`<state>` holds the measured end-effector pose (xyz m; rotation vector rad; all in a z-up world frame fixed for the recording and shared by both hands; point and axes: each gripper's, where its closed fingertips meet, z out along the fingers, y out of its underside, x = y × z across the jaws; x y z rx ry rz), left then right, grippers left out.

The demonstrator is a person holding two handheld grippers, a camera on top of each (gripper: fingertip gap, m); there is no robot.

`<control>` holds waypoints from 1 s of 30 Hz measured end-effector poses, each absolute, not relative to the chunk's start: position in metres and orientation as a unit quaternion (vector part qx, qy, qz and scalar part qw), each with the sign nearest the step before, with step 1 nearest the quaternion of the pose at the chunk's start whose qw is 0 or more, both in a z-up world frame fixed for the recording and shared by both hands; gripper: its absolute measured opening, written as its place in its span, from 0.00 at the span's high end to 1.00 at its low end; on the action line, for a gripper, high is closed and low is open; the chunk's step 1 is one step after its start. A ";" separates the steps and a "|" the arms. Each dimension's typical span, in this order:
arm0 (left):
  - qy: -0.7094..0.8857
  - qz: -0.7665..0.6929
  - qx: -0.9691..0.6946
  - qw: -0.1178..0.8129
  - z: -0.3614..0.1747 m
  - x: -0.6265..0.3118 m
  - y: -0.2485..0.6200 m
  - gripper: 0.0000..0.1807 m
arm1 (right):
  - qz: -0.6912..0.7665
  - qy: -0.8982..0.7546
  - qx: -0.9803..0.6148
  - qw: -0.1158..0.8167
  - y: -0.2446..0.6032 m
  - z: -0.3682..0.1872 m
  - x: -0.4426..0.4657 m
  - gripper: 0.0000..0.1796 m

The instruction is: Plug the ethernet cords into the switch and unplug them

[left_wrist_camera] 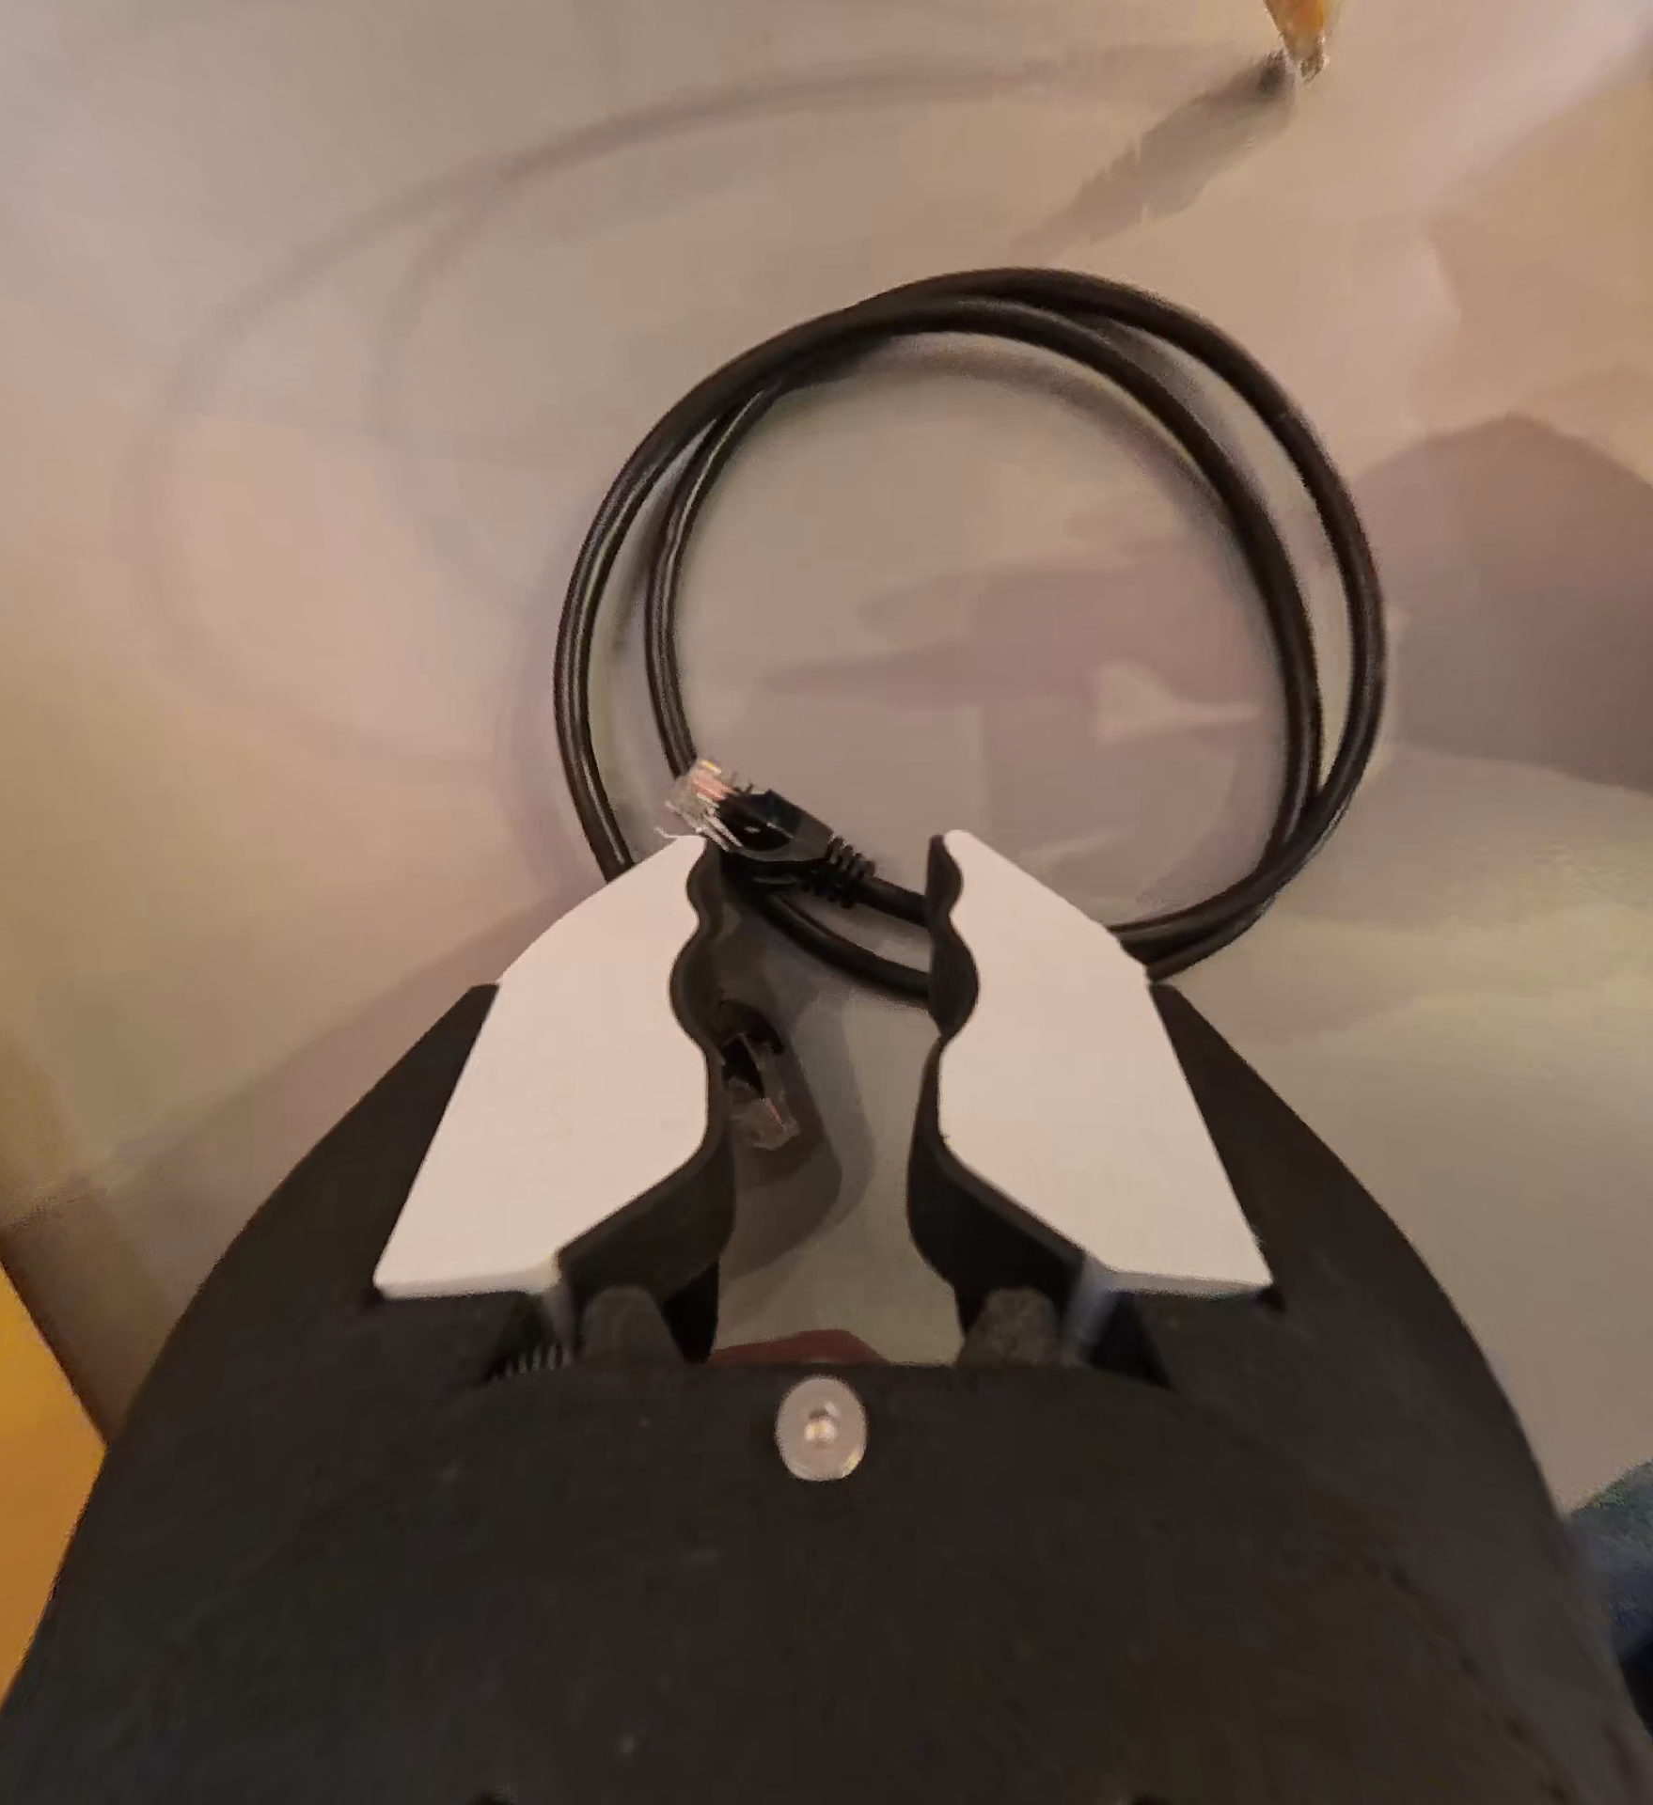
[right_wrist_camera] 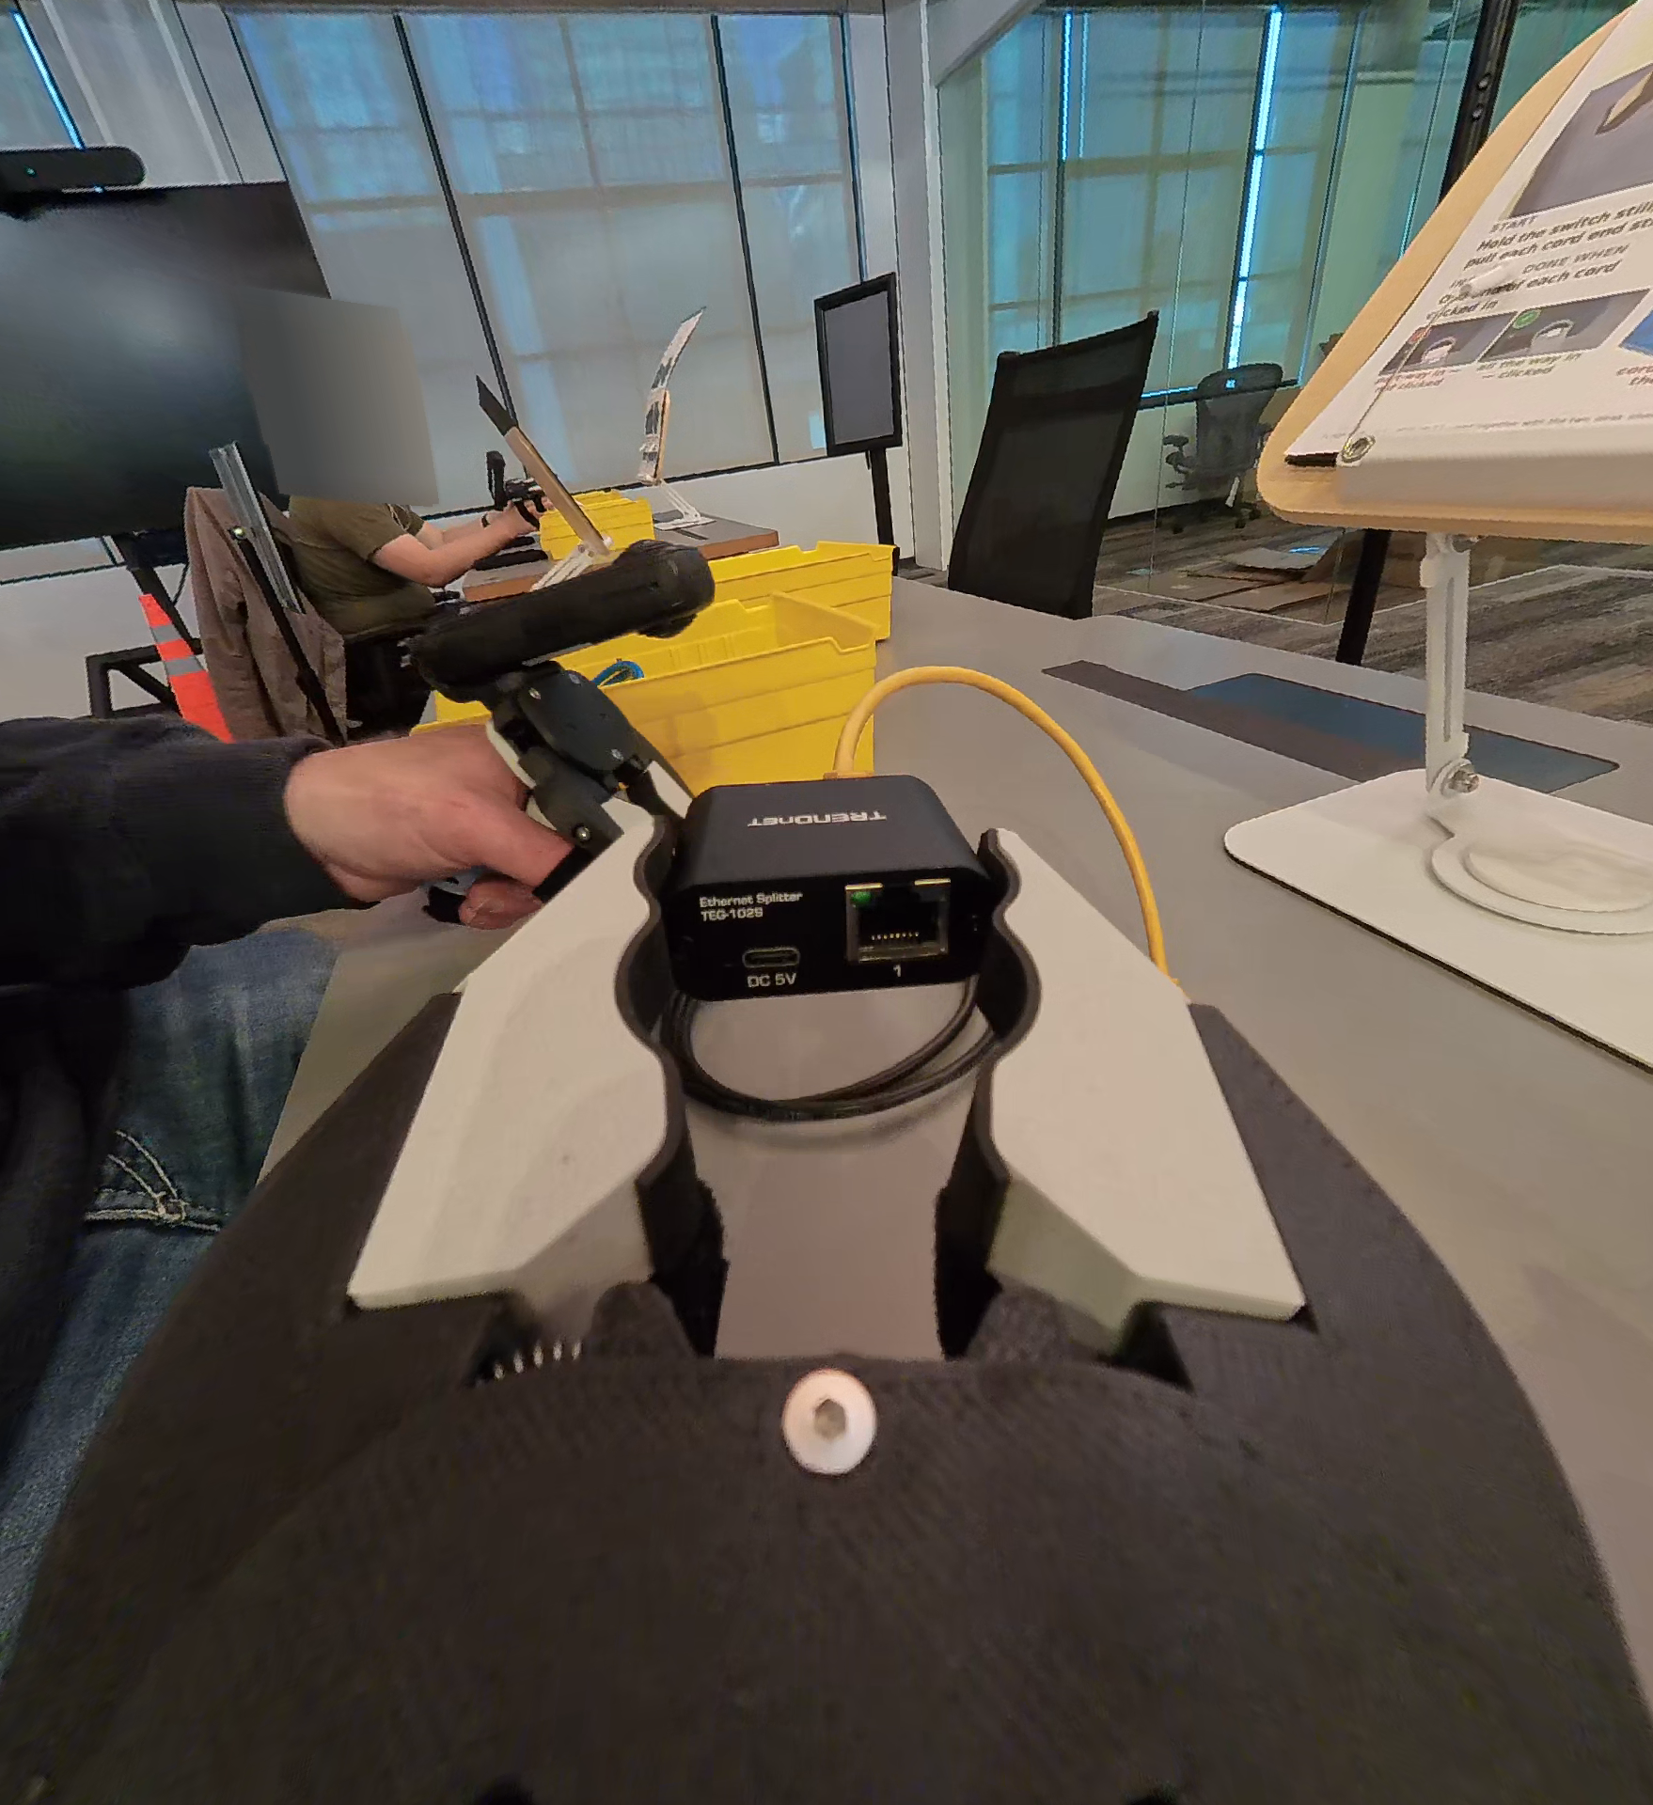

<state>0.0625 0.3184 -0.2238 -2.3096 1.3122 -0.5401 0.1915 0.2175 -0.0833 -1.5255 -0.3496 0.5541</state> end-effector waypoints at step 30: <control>0.585 -0.136 -0.777 0.188 -0.232 0.071 0.314 0.87 | 0.249 -0.152 -0.675 0.677 0.217 -0.082 0.193 0.66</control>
